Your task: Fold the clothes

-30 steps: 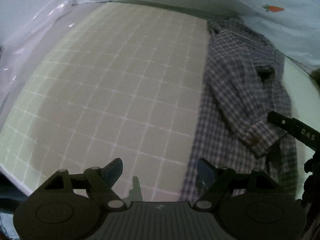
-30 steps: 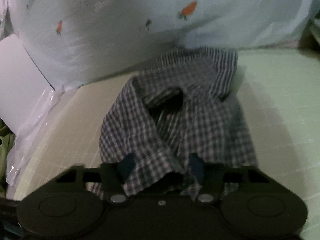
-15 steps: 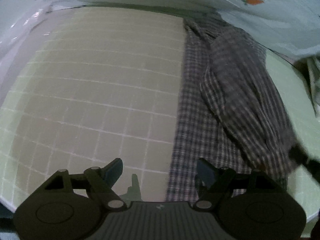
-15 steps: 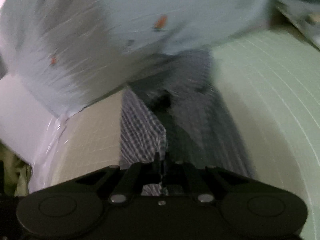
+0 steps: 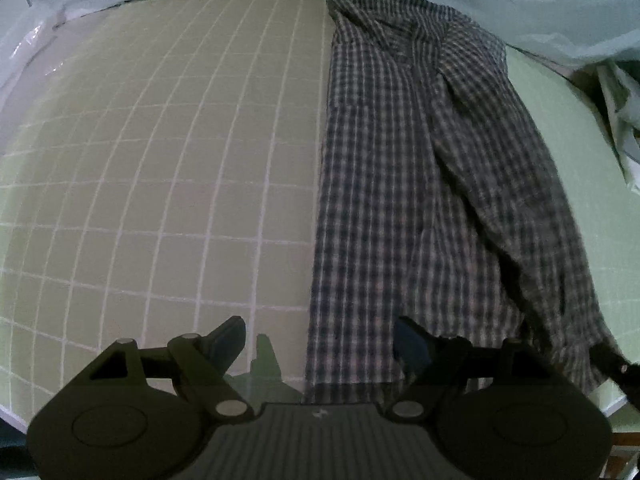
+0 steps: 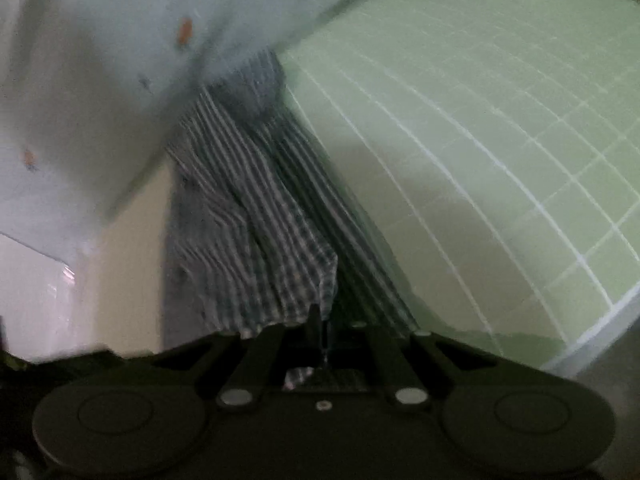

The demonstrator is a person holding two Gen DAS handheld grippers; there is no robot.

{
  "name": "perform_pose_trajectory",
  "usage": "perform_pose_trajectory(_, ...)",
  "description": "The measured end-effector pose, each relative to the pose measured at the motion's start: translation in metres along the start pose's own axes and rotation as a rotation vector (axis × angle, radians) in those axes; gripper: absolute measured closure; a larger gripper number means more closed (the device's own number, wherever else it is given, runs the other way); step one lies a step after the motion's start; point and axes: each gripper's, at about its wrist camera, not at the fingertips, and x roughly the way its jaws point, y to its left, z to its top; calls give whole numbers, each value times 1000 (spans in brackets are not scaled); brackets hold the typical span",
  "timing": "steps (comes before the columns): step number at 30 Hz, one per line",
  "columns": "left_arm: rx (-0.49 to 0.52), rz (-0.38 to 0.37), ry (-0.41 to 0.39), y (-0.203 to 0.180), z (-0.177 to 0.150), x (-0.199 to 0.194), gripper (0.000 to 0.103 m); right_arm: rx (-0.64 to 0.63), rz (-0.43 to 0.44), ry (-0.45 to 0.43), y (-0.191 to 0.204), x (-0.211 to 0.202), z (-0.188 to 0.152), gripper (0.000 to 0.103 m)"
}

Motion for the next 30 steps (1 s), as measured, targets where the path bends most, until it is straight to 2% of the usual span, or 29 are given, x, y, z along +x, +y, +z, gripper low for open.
perform_pose_trajectory(3,0,11,30,0,-5,9,21,-97,-68,32,4,9,-4,99)
perform_pose_trajectory(5,11,18,33,-2,-10,9,21,-164,-106,37,8,11,-8,87)
perform_pose_trajectory(7,17,22,40,-4,-15,10,21,-228,-138,23,16,8,-10,52)
perform_pose_trajectory(10,28,28,51,-5,-23,9,21,-323,-192,25,24,12,-13,40)
perform_pose_trajectory(13,43,30,56,-7,-33,8,21,-355,-207,74,18,18,-18,25)
perform_pose_trajectory(20,56,20,64,-13,-59,7,21,-406,-208,137,16,27,-32,20)
perform_pose_trajectory(23,65,2,69,-15,-71,6,21,-446,-212,153,17,28,-39,15)
perform_pose_trajectory(30,148,-17,79,-35,-89,8,23,-521,-244,180,25,30,-51,6)
